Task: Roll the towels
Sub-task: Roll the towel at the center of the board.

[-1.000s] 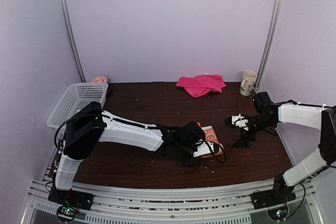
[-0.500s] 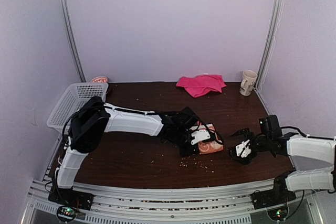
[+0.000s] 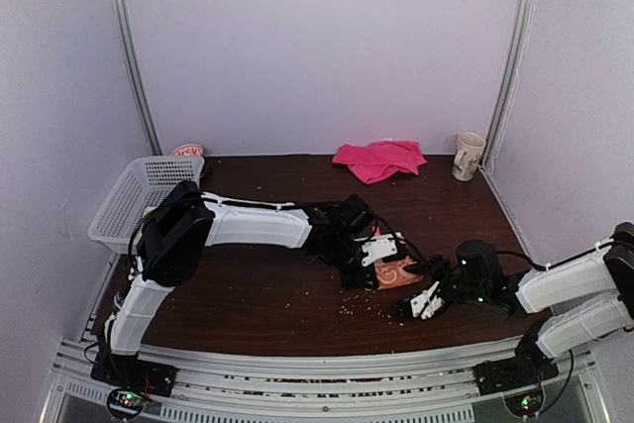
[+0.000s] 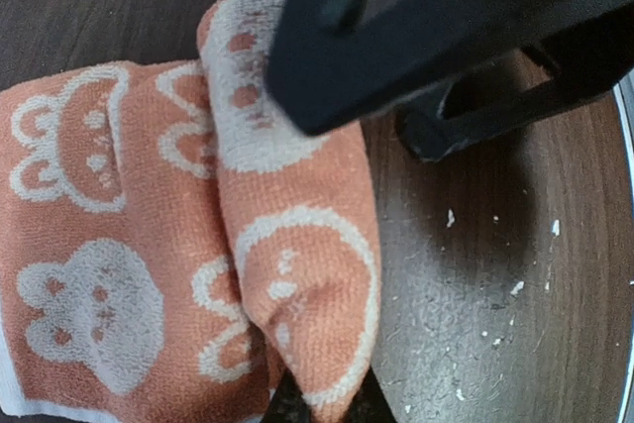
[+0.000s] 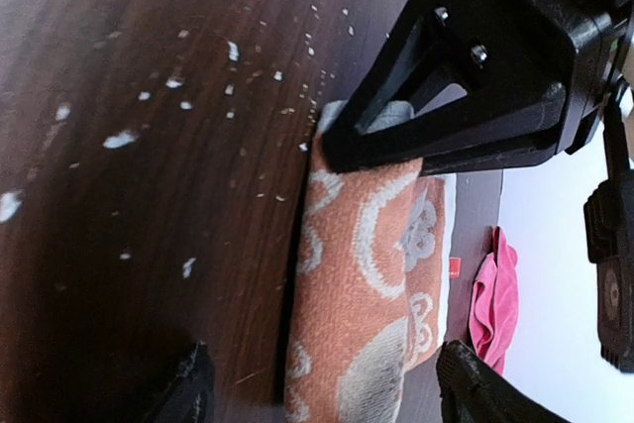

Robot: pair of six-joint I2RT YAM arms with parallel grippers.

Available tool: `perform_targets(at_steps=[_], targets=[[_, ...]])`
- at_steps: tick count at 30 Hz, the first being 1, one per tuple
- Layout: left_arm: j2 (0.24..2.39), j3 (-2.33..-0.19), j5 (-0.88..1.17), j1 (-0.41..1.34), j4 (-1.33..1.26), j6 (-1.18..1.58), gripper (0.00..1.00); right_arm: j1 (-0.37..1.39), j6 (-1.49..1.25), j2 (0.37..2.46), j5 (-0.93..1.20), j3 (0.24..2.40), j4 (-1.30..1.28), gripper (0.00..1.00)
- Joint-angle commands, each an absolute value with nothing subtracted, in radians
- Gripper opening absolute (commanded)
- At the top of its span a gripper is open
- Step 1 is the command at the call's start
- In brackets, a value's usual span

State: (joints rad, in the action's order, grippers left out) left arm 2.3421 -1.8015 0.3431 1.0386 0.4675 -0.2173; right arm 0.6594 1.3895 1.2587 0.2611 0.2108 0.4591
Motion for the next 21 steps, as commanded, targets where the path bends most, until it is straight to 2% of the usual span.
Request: perform_targets(at_steps=[1,4,8,14,18,21], targets=[[2.405,-1.821,0.371,1.029,0.535,-0.207,0.07,0.716,1.306,1.377,0.047,0.272,0.6,0.76],[2.41,-1.819,0.378,1.026,0.535,-0.206,0.07,0.738,1.289,1.431,-0.006,0.285,0.642,0.75],[2.414,-1.821,0.387,1.023,0.535,-0.208,0.07,0.76,1.28,1.468,-0.031,0.297,0.643,0.68],[2.411,-1.821,0.399,1.017,0.535,-0.21,0.07,0.784,1.267,1.506,-0.063,0.327,0.613,0.42],[2.408,-1.818,0.401,1.015,0.536,-0.209,0.08,0.791,1.253,1.513,-0.059,0.347,0.555,0.32],[2.402,-1.813,0.399,1.015,0.535,-0.211,0.14,0.793,1.243,1.513,-0.056,0.362,0.511,0.22]])
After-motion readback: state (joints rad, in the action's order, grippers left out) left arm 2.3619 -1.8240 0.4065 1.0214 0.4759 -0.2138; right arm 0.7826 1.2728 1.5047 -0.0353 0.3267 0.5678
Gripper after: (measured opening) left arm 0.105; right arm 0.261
